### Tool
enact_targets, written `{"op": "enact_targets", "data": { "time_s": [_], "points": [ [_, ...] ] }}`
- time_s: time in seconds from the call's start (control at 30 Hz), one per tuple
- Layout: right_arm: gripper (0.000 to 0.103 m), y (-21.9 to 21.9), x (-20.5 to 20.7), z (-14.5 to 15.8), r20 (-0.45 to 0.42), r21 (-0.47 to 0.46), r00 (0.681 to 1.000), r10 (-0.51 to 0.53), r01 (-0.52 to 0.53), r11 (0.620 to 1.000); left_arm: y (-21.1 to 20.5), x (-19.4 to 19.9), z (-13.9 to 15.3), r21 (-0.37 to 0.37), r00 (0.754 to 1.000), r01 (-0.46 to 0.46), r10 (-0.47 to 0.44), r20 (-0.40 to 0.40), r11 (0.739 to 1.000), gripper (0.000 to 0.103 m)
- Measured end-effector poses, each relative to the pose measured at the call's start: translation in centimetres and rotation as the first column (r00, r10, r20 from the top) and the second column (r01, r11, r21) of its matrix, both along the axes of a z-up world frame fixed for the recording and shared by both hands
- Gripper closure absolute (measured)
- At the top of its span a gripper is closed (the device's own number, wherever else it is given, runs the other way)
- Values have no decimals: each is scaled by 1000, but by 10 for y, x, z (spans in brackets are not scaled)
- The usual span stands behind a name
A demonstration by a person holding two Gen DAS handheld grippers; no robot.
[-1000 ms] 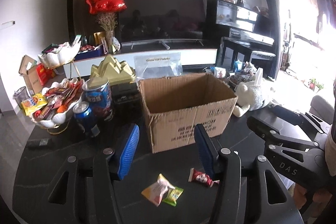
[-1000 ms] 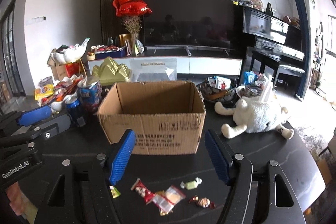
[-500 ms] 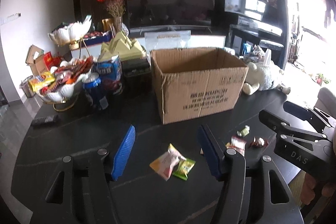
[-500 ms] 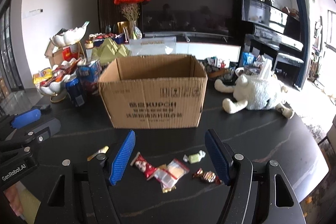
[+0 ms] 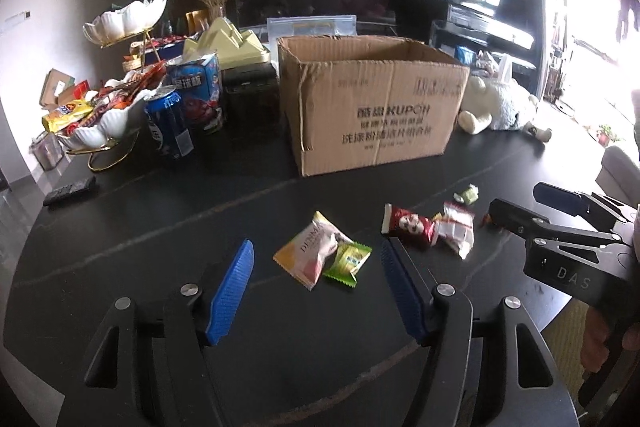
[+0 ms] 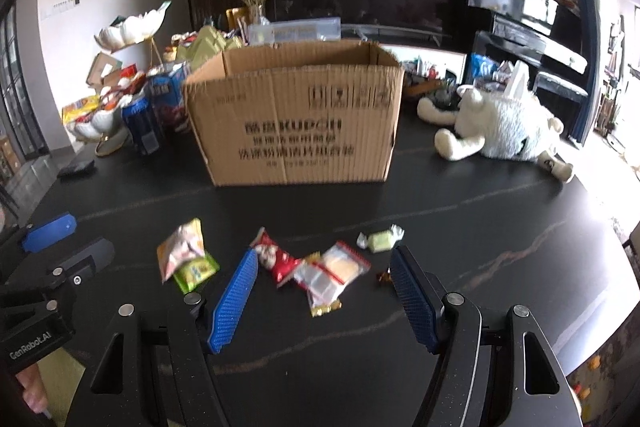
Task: Organize snacks
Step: 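Move both tools back from the box toward the remaining snacks, then grasp the Denmark cheese ball packet with the left tool while the right tool grasps a red candy bar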
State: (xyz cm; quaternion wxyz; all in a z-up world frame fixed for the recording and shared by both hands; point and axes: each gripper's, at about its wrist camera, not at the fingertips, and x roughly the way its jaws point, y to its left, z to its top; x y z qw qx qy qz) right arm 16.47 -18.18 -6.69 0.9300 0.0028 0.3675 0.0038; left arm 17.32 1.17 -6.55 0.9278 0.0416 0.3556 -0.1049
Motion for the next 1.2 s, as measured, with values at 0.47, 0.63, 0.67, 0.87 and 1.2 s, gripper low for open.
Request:
{"op": "enact_targets", "data": {
  "time_s": [0.47, 0.63, 0.67, 0.87, 1.2],
  "points": [
    [34, -5, -2, -31, -15, 44, 1000, 12, -11, 999, -9, -2, -26, 17, 997, 42, -43, 61, 999, 39],
    [34, 5, 5, -32, 10, 19, 998, 55, -55, 998, -5, 9, -33, 37, 997, 47, -49, 67, 998, 39],
    [34, 9, 9, -32, 14, 11, 997, 72, -72, 997, -5, 11, -34, 39, 996, 52, -54, 67, 998, 39],
    [34, 25, 31, -38, 8, -16, 988, 152, -152, 988, 0, 33, -43, 52, 996, 73, -75, 48, 996, 41],
    [46, 39, 58, -60, -42, -29, 976, 216, -217, 976, -2, 63, -66, 48, 991, 134, -134, -14, 990, 51]
  ]
}}
